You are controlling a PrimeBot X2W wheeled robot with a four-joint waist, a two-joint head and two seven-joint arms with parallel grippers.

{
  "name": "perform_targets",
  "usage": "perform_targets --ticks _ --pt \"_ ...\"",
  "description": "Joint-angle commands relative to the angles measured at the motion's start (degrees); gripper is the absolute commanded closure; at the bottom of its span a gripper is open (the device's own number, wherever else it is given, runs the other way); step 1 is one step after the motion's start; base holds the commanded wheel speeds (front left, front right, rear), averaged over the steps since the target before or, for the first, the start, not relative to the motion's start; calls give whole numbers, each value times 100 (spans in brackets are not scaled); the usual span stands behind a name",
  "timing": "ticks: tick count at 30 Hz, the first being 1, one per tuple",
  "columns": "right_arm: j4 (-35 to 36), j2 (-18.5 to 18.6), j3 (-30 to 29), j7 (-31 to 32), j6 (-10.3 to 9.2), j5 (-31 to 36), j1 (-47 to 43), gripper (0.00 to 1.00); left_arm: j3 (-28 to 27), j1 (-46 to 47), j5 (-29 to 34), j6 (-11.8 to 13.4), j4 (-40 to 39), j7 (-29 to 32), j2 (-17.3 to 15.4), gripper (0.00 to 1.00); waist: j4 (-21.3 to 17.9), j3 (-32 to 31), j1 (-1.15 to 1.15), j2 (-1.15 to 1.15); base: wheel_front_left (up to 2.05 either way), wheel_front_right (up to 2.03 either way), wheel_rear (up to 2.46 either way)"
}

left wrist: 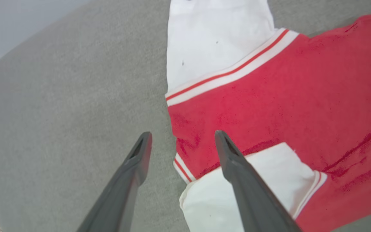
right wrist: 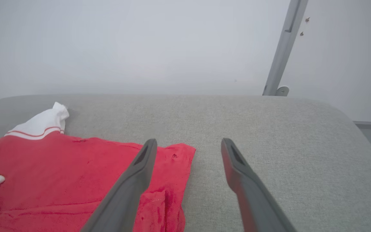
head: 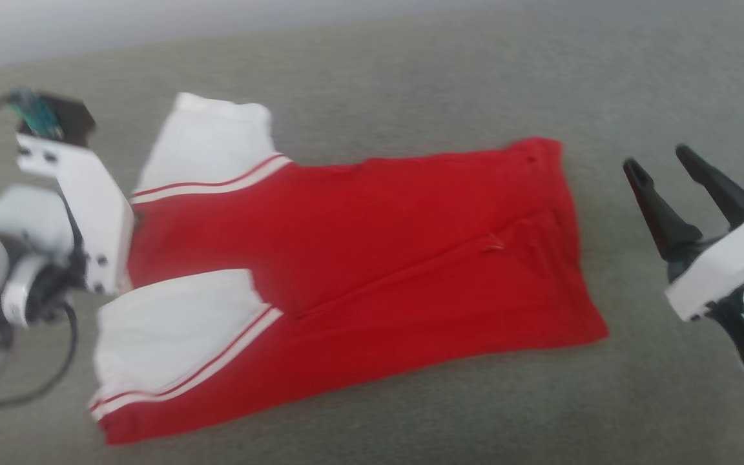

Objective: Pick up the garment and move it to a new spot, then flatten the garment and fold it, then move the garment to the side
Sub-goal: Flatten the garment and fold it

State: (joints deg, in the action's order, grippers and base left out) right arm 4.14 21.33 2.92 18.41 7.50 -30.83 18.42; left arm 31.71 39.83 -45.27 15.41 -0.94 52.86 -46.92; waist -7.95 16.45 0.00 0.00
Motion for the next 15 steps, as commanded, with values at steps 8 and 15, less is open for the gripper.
perform_targets --ticks 8,15 --pt "-386 -194 337 -1050 -2 -11 310 0 -51 1051 233 -467 1120 -120 76 0 -949 610 0 0 0 0 0" --pt "-658 -176 554 -1376 -2 -182 439 0 -68 1734 329 -763 2064 -226 165 0 -1281 1002 0 0 0 0 0"
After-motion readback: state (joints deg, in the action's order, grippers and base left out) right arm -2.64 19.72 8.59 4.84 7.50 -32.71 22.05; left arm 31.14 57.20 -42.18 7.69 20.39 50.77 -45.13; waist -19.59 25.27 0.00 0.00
